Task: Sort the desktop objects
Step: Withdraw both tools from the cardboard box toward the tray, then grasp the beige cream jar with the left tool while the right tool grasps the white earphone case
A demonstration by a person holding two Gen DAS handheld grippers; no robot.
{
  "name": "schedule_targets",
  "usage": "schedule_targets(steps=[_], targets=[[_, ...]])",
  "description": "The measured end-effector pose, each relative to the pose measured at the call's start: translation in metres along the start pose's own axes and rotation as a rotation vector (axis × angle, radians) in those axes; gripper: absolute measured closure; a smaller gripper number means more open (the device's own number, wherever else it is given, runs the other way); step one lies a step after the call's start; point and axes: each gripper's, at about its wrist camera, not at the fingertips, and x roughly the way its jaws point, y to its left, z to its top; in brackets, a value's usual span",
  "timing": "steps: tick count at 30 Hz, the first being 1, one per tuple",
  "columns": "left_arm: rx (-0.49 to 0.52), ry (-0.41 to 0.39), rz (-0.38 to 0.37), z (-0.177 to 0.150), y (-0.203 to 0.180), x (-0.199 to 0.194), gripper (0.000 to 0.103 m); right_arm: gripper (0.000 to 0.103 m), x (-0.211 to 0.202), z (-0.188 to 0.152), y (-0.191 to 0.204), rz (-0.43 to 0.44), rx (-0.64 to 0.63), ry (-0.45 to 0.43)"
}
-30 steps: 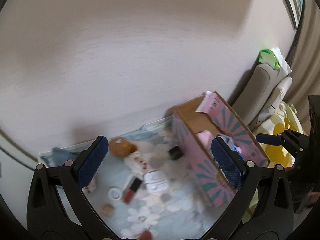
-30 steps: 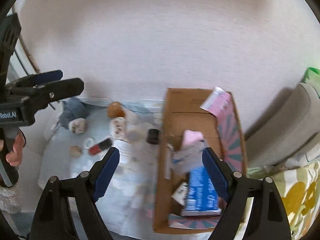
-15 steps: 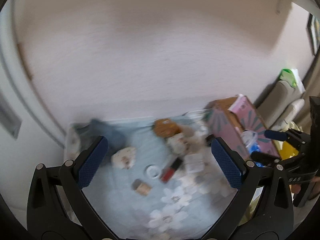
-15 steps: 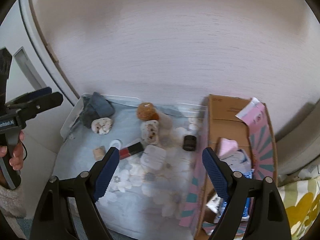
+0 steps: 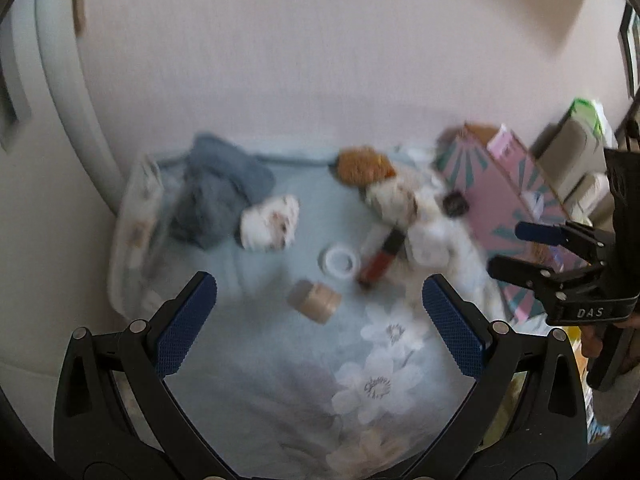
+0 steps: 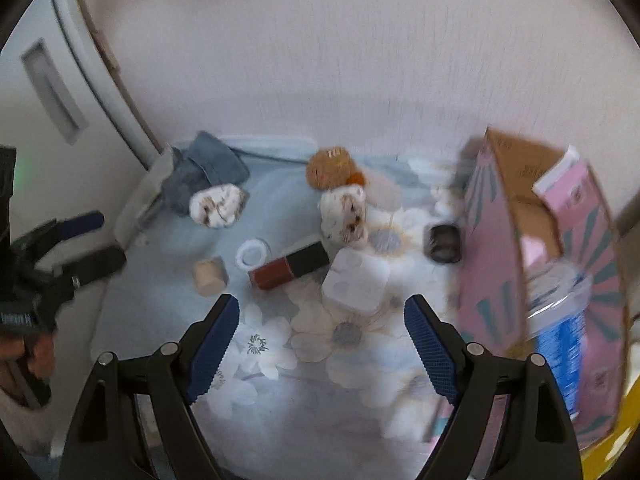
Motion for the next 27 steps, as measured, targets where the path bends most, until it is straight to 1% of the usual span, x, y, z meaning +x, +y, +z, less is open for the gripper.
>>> schedule_targets(steps=[2, 5, 10, 13, 16, 18, 20, 22, 23, 24, 27], targets=[[0.008, 0.013, -0.005, -0.011, 0.000, 0.018, 0.002, 0.021, 0.020, -0.008, -0.001, -0.041, 0.034, 0.000], [0.012, 0.021, -0.038, -0.025, 0.004, 0.043, 0.007, 0.021, 0.051, -0.016, -0.006, -0.102, 0.080, 0.004], [0.047, 0.015, -0.046, -0.035, 0.005, 0.072, 0.011, 0.021, 0.084, -0.017, -0.018, -0.149, 0.121, -0.008], [0.101, 0.009, -0.039, -0.038, 0.001, 0.082, 0.013, 0.021, 0.094, -0.017, -0.022, -0.177, 0.132, -0.025], [0.130, 0.017, -0.042, -0.040, 0.000, 0.091, 0.025, 0.021, 0.096, -0.015, -0.024, -0.203, 0.127, -0.053], [0.152, 0.023, -0.041, -0.043, -0.002, 0.095, 0.037, 0.023, 0.098, -0.014, -0.024, -0.214, 0.124, -0.062], [0.171, 0.023, -0.039, -0.045, -0.003, 0.097, 0.042, 0.035, 0.100, -0.013, -0.023, -0.210, 0.115, -0.064], [0.185, 0.020, -0.037, -0.046, -0.004, 0.097, 0.049, 0.038, 0.100, -0.013, -0.022, -0.214, 0.102, -0.074], [0.188, 0.021, -0.040, -0.046, -0.004, 0.097, 0.054, 0.041, 0.100, -0.012, -0.021, -0.217, 0.093, -0.078], [0.188, 0.018, -0.042, -0.046, -0.004, 0.096, 0.060, 0.042, 0.100, -0.011, -0.021, -0.214, 0.090, -0.081], [0.187, 0.013, -0.048, -0.046, -0.002, 0.095, 0.071, 0.043, 0.099, -0.011, -0.022, -0.212, 0.092, -0.088]])
